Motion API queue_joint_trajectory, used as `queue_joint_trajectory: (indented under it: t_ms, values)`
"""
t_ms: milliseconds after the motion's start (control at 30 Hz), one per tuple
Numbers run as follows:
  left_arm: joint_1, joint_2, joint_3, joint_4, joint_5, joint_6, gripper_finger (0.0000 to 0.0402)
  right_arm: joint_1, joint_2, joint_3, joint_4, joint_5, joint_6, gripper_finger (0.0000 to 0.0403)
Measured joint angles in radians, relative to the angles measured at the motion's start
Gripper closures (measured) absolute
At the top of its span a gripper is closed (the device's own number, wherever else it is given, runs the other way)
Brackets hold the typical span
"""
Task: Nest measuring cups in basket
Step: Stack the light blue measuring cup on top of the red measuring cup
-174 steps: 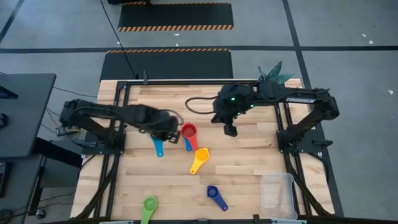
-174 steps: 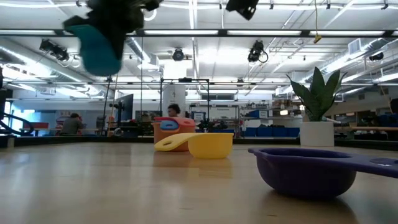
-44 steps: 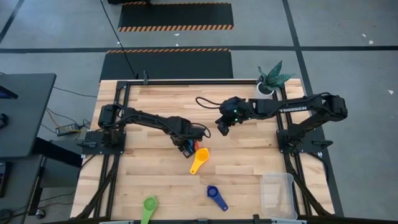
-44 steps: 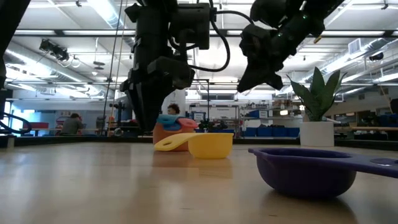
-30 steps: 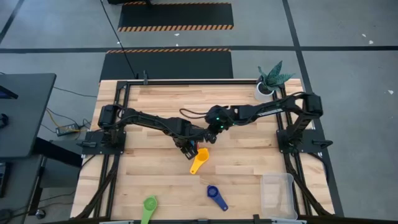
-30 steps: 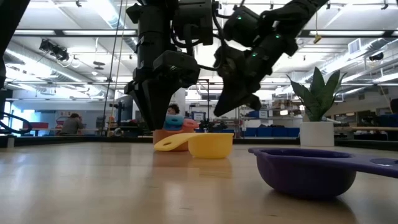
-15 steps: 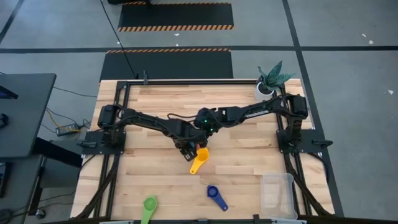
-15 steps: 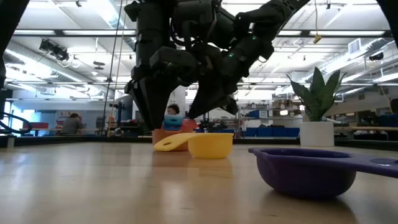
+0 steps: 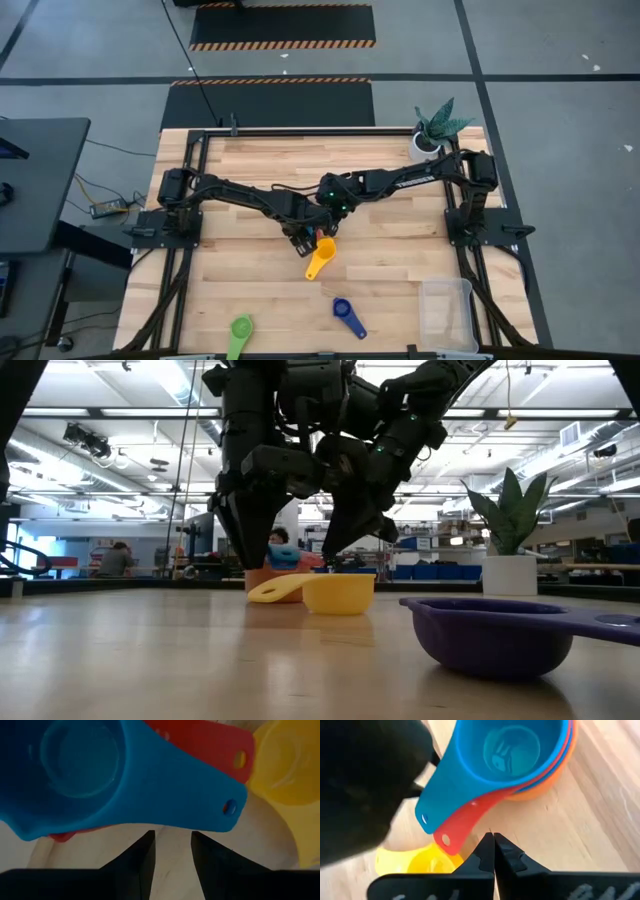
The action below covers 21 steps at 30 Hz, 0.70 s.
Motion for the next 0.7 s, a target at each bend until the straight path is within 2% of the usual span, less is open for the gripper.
queue_joint_trajectory:
  t_ms: [133,233,700]
  values:
    - [0.000,0.003,-0.003,-0.004,-0.002,0.044,0.0269,0.004,0.031,-0.002,0.019,-0.022,-0.006,0.0403]
    - [-0.002,0.005,-0.003,-0.002,0.000,0.059,0.0269,0.007,0.059,-0.002,0.067,-0.076,-0.007,0.0403]
    - [-0.005,0.002,-0.006,0.031,-0.035,0.148,0.0269,0.008,0.064,-0.008,0.126,-0.104,-0.060,0.0403]
